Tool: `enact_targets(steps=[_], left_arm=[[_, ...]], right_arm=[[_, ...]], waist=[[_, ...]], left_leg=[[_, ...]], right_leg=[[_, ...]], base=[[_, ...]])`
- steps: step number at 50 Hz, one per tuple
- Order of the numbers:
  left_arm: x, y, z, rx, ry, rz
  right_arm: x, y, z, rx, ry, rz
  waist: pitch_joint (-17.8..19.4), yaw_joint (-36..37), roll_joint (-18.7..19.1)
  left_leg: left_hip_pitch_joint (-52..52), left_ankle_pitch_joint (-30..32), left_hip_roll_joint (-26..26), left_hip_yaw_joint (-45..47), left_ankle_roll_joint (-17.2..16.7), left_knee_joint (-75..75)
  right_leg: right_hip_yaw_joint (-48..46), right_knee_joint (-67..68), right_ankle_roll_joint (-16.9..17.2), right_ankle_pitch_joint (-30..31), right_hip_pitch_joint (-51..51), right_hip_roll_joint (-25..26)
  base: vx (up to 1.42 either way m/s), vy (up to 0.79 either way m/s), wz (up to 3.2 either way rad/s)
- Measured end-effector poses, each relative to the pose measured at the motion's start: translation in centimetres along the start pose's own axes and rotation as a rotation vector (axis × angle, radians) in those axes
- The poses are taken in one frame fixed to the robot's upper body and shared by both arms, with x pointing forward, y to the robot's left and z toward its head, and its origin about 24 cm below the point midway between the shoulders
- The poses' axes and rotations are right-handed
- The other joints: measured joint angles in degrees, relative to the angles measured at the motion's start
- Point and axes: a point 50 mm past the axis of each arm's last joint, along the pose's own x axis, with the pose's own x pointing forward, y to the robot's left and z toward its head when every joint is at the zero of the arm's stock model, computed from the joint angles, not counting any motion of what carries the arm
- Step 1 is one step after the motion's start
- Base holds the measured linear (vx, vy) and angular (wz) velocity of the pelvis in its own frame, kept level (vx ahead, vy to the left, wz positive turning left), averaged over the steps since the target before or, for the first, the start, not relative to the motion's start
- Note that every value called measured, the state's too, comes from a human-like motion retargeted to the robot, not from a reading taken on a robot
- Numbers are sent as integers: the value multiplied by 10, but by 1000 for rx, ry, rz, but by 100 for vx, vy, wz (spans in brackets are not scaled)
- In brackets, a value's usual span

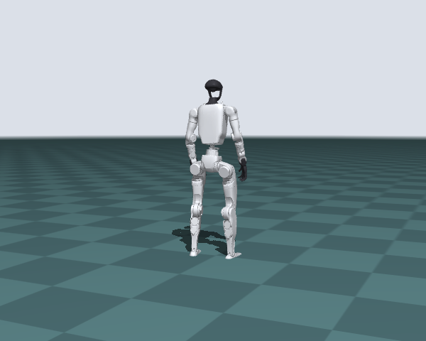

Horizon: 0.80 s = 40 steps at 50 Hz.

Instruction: Static pose

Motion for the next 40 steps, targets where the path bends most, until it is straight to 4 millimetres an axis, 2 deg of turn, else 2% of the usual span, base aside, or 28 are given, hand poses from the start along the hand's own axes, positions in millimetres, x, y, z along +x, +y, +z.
enact_targets(steps=[17, 22, 24, 27, 32, 36, 40], left_arm=[[-1, 1, -1, 71, -20, -10], [-1, 7, 9, 91, -72, 9], [0, 13, 25, 102, -133, 30], [0, 24, 59, 119, -263, 70], [-11, 34, 96, 132, -453, 122], [-33, 48, 133, 137, -669, 189], [-73, 66, 177, 134, -948, 283]], right_arm=[[2, 1, 5, -10, -7, -29], [3, 2, 8, -4, -13, -43], [3, 2, 8, 5, -13, -51], [3, 3, 6, 20, -5, -66], [0, 0, -5, 47, 27, -105], [-2, -2, -13, 64, 48, -145], [-4, -4, -18, 83, 58, -187]], waist=[[-8, 9, -6], [-12, 10, -8], [-14, 9, -9], [-16, 8, -10], [-18, 6, -11], [-21, 3, -13], [-25, -1, -15]], left_leg=[[7, 10, -1, -3, 5, -14], [13, 13, -1, -2, 7, -20], [15, 14, -1, -2, 7, -22], [20, 16, -1, 0, 8, -26], [27, 20, -1, 2, 9, -32], [31, 23, 0, 4, 9, -35], [35, 24, 1, 5, 10, -37]], right_leg=[[4, -22, 1, 6, 5, 3], [9, -27, 0, 5, 7, 5], [11, -28, 0, 5, 8, 6], [14, -31, 1, 5, 9, 7], [20, -34, 2, 4, 11, 10], [26, -36, 2, 4, 11, 12], [31, -37, 3, 4, 11, 15]], base=[[0, 0, 0], [0, 0, 0], [0, 0, 0], [0, -2, -12], [1, -2, -19], [1, -2, -18], [0, 0, -4]])
